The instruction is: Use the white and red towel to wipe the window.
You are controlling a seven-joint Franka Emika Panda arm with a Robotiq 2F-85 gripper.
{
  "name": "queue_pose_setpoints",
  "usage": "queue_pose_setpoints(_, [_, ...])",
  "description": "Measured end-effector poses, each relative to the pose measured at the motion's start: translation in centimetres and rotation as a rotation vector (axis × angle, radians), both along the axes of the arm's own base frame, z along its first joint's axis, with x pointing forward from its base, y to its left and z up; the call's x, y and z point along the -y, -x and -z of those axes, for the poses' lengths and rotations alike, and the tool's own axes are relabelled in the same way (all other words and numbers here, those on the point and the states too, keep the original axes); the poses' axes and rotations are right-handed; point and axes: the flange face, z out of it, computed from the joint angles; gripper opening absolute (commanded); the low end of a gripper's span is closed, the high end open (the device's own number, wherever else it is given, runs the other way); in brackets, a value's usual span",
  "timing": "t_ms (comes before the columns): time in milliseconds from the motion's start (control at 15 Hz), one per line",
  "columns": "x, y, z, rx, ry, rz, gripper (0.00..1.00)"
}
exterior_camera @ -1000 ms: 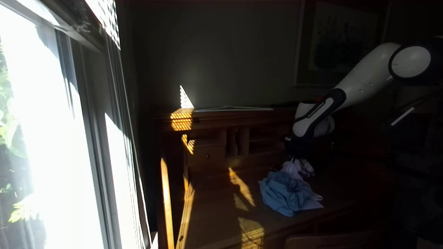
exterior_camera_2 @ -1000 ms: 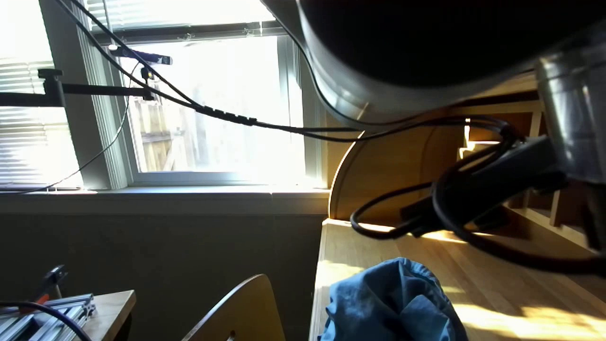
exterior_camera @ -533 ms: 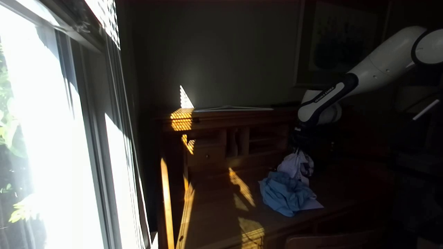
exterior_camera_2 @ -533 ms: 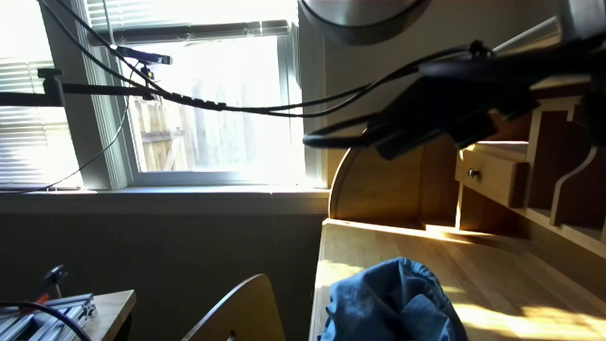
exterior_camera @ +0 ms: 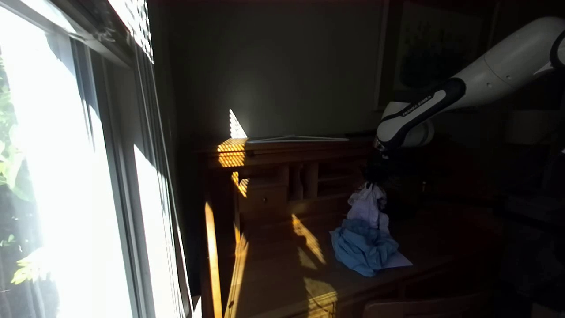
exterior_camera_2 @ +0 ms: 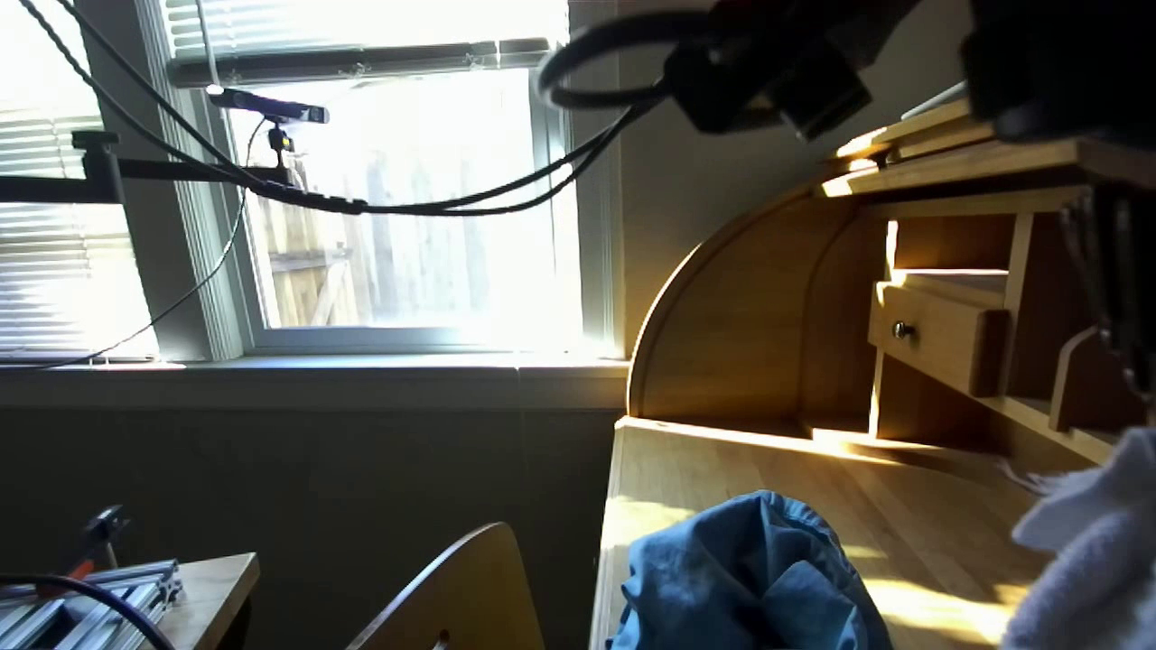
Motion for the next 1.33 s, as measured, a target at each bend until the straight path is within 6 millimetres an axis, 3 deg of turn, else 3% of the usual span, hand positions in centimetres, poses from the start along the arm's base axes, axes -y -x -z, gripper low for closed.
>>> queue_pose_setpoints(467, [-5.6, 0.6, -3.3, -0.054, -0.031, -0.328, 0.03])
queue_pose_setpoints(533, [-6.3, 0.7, -3.6, -0.059, -0.041, -0.359, 0.08])
queue_pose_setpoints(933, [-6.2, 0.7, -3.4, -0.065, -0.044, -0.361, 0.08])
queue_pose_setpoints(1000, [-6.2, 0.7, -3.4, -0.065, -0.044, -0.361, 0.03])
queue_pose_setpoints(1200, [-6.3, 0.7, -3.4, -0.064, -0.043, -0.365, 0.03])
queue_pose_setpoints(1333, [-7.2, 0.1, -4.3, -0.045, -0.028, -0.401, 0.03])
